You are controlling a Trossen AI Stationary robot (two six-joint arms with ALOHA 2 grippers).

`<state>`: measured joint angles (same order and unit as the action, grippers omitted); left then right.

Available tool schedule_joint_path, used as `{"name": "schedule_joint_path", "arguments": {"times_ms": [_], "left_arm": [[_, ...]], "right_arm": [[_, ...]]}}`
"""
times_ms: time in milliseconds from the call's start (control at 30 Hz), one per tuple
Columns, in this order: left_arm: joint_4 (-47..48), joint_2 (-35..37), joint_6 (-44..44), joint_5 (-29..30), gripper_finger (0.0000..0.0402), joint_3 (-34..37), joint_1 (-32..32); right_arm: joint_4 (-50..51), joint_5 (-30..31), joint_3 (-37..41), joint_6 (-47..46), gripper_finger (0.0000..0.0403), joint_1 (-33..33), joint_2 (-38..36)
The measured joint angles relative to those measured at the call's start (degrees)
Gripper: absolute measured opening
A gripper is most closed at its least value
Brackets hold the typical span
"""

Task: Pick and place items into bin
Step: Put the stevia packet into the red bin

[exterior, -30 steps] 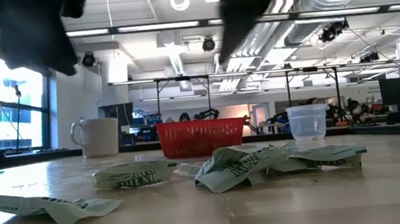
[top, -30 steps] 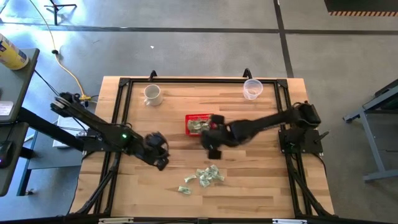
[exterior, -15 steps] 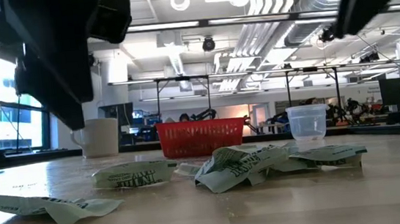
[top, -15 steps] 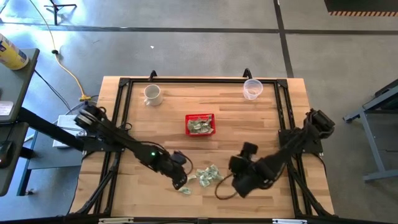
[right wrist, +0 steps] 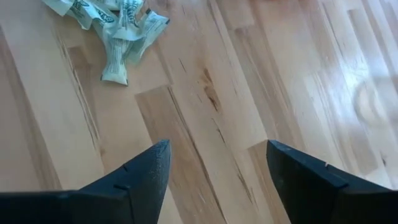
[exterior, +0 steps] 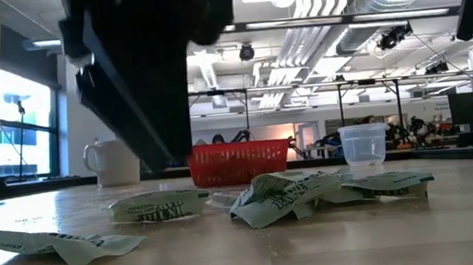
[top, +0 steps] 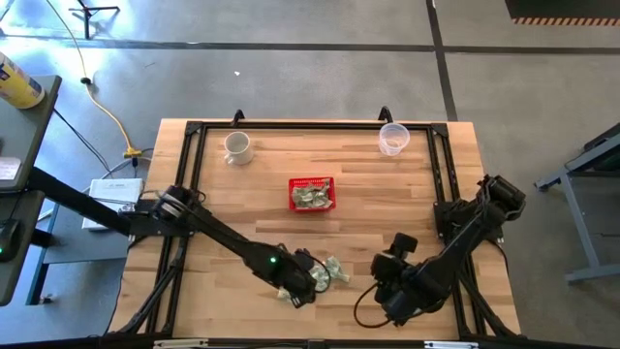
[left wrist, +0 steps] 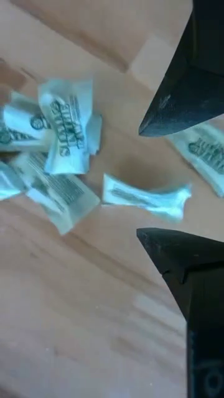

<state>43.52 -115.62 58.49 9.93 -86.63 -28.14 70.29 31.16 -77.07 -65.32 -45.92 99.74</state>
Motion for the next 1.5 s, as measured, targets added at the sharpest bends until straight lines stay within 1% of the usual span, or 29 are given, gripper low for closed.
{"name": "schedule_joint_path", "arguments": {"times_ms": [67,167,233,300,433,533,667,700,767,867,900,1000,1067,1133,1200,1233,1300,1333,1367,1400,1467,1500], "left_arm": [[1.5,-1.6,-0.1,-0.7,0.0287,-0.3,0.0],[0.7,-3.0,-0.3,-1.4,0.0286,-0.3,0.0],[1.2,-4.0,-1.5,-1.4,0.0277,-0.1,0.0],[1.8,-4.5,-3.3,-0.8,0.0259,-0.1,0.0],[1.9,-4.9,-8.0,0.1,0.0198,-0.2,0.0],[1.4,-4.9,-12.9,0.0,0.0135,-0.2,0.4],[1.9,-4.5,-17.4,-0.8,0.0039,-0.1,2.3],[2.0,-4.1,-18.5,-1.0,0.0026,-0.1,3.1],[1.9,-2.6,-21.2,-1.8,0.0025,0.0,5.3],[2.4,2.2,-26.3,-7.0,0.0042,0.0,9.8],[3.6,4.3,-27.8,-7.8,0.0044,0.0,11.3],[6.4,11.0,-32.9,-7.2,0.0028,0.0,16.0],[6.8,15.2,-36.1,-6.3,0.0026,-0.1,19.7],[6.6,17.7,-39.0,-5.2,0.0026,-0.2,23.9],[7.1,18.4,-41.4,-5.3,0.0026,-0.2,28.6],[7.1,18.3,-42.0,-6.3,0.0029,-0.1,30.9],[7.2,16.8,-43.1,-10.5,0.0032,-0.1,34.8],[6.7,15.8,-43.7,-12.3,0.0032,-0.1,36.0],[6.8,14.9,-44.5,-12.6,0.0031,-0.1,36.8],[7.6,13.6,-45.5,-12.3,0.003,0.0,37.3],[5.5,11.0,-46.7,-11.4,0.003,0.0,37.8],[5.6,9.9,-46.7,-12.6,0.0033,0.0,38.2]], "right_arm": [[0.3,0.0,0.0,-0.6,0.0256,0.0,0.0],[0.4,-0.1,0.0,-1.0,0.0254,0.0,0.0],[0.7,0.0,0.0,-1.6,0.0255,0.0,0.0],[1.0,0.0,0.0,-1.8,0.0256,0.1,0.0],[1.7,0.1,0.0,-1.8,0.0254,0.6,0.0],[2.0,0.0,0.0,-2.5,0.025,1.6,0.0],[2.1,0.0,0.0,-4.7,0.0248,3.4,0.0],[2.1,0.1,0.0,-5.3,0.0248,3.9,0.0],[2.2,0.5,0.0,-6.2,0.0248,4.6,0.0],[2.9,1.4,0.0,-8.3,0.0248,5.2,0.0],[3.1,1.8,0.0,-9.1,0.0248,5.2,0.0],[3.6,2.0,0.0,-10.2,0.0248,4.9,0.0],[4.0,1.7,0.0,-11.1,0.0248,4.9,0.0],[4.2,1.0,0.0,-11.7,0.0248,4.9,0.0],[4.2,0.9,0.0,-12.2,0.0248,4.9,0.0],[4.2,0.9,0.0,-12.4,0.0248,4.9,0.0],[4.1,0.9,0.0,-12.5,0.0248,5.2,0.0],[4.1,0.9,0.0,-12.4,0.0248,5.4,0.0],[4.0,0.9,0.0,-12.3,0.0248,5.6,0.0],[3.9,0.9,0.0,-12.2,0.0248,6.0,0.0],[3.0,0.9,0.0,-11.5,0.0248,6.7,0.0],[2.3,0.8,0.0,-10.7,0.0248,7.1,0.1]]}}
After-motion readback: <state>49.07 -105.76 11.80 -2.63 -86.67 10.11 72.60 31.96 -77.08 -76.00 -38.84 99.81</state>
